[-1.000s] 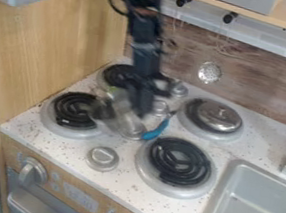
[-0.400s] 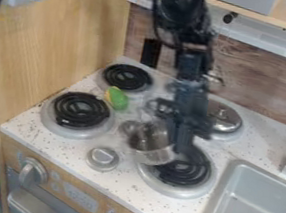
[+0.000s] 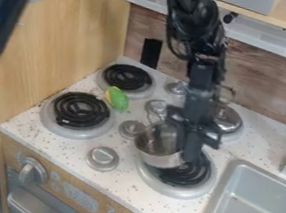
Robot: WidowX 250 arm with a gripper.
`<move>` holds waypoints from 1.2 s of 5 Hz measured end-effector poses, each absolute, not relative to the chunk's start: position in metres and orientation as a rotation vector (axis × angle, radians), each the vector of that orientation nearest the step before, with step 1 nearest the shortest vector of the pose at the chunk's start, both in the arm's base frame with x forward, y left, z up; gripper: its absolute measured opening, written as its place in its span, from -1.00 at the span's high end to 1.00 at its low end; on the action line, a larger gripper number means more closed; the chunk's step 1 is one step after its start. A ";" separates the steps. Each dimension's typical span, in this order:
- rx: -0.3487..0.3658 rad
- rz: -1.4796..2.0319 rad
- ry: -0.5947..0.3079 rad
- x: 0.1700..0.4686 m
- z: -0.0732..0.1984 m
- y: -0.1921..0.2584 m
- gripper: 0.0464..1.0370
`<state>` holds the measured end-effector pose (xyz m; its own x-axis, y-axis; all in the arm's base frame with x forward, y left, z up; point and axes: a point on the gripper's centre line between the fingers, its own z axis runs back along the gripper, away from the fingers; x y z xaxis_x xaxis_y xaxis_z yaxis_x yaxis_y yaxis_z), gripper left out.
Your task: Switch pot to right burner
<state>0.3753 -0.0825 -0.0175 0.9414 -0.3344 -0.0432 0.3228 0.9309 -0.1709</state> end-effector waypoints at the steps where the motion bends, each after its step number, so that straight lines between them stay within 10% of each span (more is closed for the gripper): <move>1: -0.153 -0.356 0.090 0.376 -0.026 -0.089 0.97; 5: -0.136 -0.402 0.106 0.376 -0.034 -0.101 0.93; 6: -0.129 -0.411 0.101 0.376 -0.038 -0.104 0.59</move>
<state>0.3760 -0.1041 -0.0376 0.9121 -0.4037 -0.0719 0.3909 0.9089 -0.1451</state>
